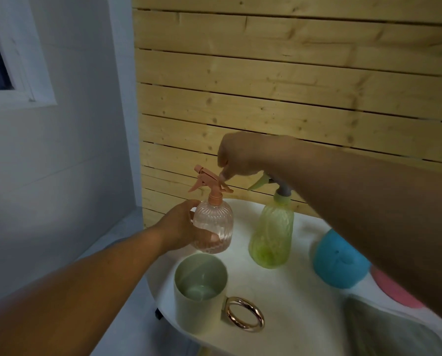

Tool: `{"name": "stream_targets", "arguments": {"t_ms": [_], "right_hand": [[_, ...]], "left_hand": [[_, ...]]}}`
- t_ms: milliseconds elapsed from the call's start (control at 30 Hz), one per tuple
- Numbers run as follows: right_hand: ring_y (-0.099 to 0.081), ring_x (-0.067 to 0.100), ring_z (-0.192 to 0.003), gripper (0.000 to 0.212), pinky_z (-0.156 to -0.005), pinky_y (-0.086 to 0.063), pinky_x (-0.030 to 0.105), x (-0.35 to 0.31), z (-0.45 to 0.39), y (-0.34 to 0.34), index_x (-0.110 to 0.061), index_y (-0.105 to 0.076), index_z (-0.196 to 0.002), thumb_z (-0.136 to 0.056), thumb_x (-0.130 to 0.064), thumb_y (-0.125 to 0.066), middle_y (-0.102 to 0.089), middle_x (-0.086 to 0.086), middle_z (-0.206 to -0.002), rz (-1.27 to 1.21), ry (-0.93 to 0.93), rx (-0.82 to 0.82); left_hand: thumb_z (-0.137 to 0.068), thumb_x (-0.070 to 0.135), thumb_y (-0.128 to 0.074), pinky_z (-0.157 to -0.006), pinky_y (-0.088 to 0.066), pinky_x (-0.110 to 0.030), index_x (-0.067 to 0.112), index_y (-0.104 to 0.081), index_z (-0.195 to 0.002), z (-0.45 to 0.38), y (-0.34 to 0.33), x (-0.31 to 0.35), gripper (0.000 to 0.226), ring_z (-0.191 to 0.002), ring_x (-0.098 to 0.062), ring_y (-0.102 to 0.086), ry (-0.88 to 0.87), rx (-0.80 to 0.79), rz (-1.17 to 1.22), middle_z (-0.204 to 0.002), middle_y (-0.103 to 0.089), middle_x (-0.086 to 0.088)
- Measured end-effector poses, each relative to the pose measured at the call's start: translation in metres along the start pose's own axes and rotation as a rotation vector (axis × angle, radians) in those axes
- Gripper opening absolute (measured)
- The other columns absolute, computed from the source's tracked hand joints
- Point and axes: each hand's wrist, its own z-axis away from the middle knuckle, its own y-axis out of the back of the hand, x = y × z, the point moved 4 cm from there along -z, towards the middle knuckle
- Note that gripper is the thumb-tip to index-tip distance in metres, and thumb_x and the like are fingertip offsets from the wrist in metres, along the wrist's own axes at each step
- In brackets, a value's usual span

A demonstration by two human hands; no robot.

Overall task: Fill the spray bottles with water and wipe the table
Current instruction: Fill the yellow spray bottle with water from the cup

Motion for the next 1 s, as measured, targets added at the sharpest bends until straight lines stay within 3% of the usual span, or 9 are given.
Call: {"name": "stream_targets", "arguments": {"t_ms": [133, 333, 467, 533, 633, 733, 800, 900, 1000], "right_hand": [[-0.064, 0.022, -0.107, 0.047, -0.096, -0.050, 0.036, 0.041, 0.025, 0.037, -0.017, -0.074, -0.119, -0.083, -0.047, -0.078, -0.072, 0.000, -0.118, -0.165, -0.072, 0.041], [-0.062, 0.024, -0.112, 0.059, -0.082, -0.044, 0.034, 0.082, 0.054, 0.021, -0.019, -0.072, -0.121, -0.077, -0.058, -0.078, -0.070, 0.004, -0.119, -0.113, -0.185, -0.162], [-0.063, 0.017, -0.080, 0.042, -0.059, -0.042, 0.025, 0.083, 0.058, -0.004, -0.010, -0.076, -0.105, -0.082, -0.045, -0.080, -0.076, 0.006, -0.100, -0.133, -0.177, -0.130], [-0.063, 0.018, -0.071, 0.034, -0.060, -0.044, 0.026, 0.081, 0.060, -0.012, -0.007, -0.077, -0.100, -0.084, -0.037, -0.080, -0.077, 0.008, -0.091, -0.164, -0.173, -0.103], [-0.071, 0.020, -0.074, 0.028, -0.065, -0.050, 0.026, 0.080, 0.069, -0.009, -0.006, -0.077, -0.099, -0.086, -0.031, -0.079, -0.078, 0.009, -0.086, -0.242, -0.180, -0.084], [-0.071, 0.018, -0.074, 0.029, -0.060, -0.048, 0.026, 0.079, 0.083, 0.024, -0.008, -0.076, -0.098, -0.085, -0.034, -0.080, -0.077, 0.006, -0.084, -0.239, -0.178, -0.005], [-0.070, 0.010, -0.065, 0.025, -0.056, -0.045, 0.024, 0.078, 0.097, 0.059, -0.014, -0.076, -0.096, -0.083, -0.035, -0.082, -0.076, -0.002, -0.073, -0.287, -0.174, 0.058], [-0.072, 0.002, -0.061, 0.020, -0.061, -0.043, 0.025, 0.066, 0.126, 0.113, -0.023, -0.075, -0.094, -0.082, -0.037, -0.082, -0.076, -0.010, -0.070, -0.375, -0.133, 0.125], [-0.075, 0.007, -0.071, 0.020, -0.066, -0.052, 0.025, 0.041, 0.155, 0.148, -0.022, -0.074, -0.095, -0.083, -0.035, -0.082, -0.078, -0.006, -0.077, -0.460, -0.053, 0.139]], "left_hand": [[-0.066, 0.028, -0.097, -0.099, -0.056, -0.042, 0.021, -0.039, -0.154, 0.002, 0.006, 0.001, 0.106, -0.113, -0.024, -0.065, 0.063, 0.030, 0.006, -0.127, -0.064, -0.004], [-0.067, 0.023, -0.097, -0.094, -0.048, -0.036, 0.016, -0.031, -0.158, 0.014, 0.018, 0.006, 0.112, -0.123, -0.030, -0.057, 0.175, 0.094, -0.087, -0.144, -0.055, -0.015], [-0.075, 0.015, -0.092, -0.106, -0.047, -0.041, 0.009, -0.040, -0.153, 0.027, 0.039, 0.024, 0.094, -0.128, -0.033, -0.056, 0.244, 0.192, -0.177, -0.144, -0.056, -0.016], [-0.078, 0.014, -0.089, -0.105, -0.048, -0.039, 0.010, -0.046, -0.149, 0.032, 0.043, 0.039, 0.082, -0.124, -0.030, -0.059, 0.221, 0.226, -0.186, -0.139, -0.060, -0.013], [-0.080, 0.013, -0.086, -0.082, -0.053, -0.029, 0.017, -0.056, -0.137, 0.042, 0.040, 0.066, 0.064, -0.109, -0.021, -0.064, 0.142, 0.234, -0.138, -0.122, -0.068, -0.002], [-0.080, 0.008, -0.086, -0.055, -0.045, -0.006, 0.021, -0.068, -0.104, 0.054, 0.032, 0.093, 0.033, -0.079, 0.009, -0.065, -0.005, 0.214, -0.095, -0.081, -0.072, 0.022], [-0.077, 0.012, -0.090, -0.052, -0.041, 0.000, 0.021, -0.064, -0.114, 0.068, 0.026, 0.111, 0.046, -0.078, 0.011, -0.065, -0.073, 0.181, -0.046, -0.087, -0.073, 0.018], [-0.065, 0.033, -0.096, -0.065, -0.045, -0.003, 0.032, -0.046, -0.144, 0.100, 0.018, 0.142, 0.093, -0.102, 0.002, -0.060, -0.165, 0.126, 0.043, -0.119, -0.062, 0.004], [-0.052, 0.047, -0.097, -0.076, -0.046, -0.008, 0.043, -0.036, -0.149, 0.142, 0.007, 0.159, 0.114, -0.112, 0.006, -0.056, -0.255, 0.108, 0.120, -0.129, -0.056, 0.015]]}}
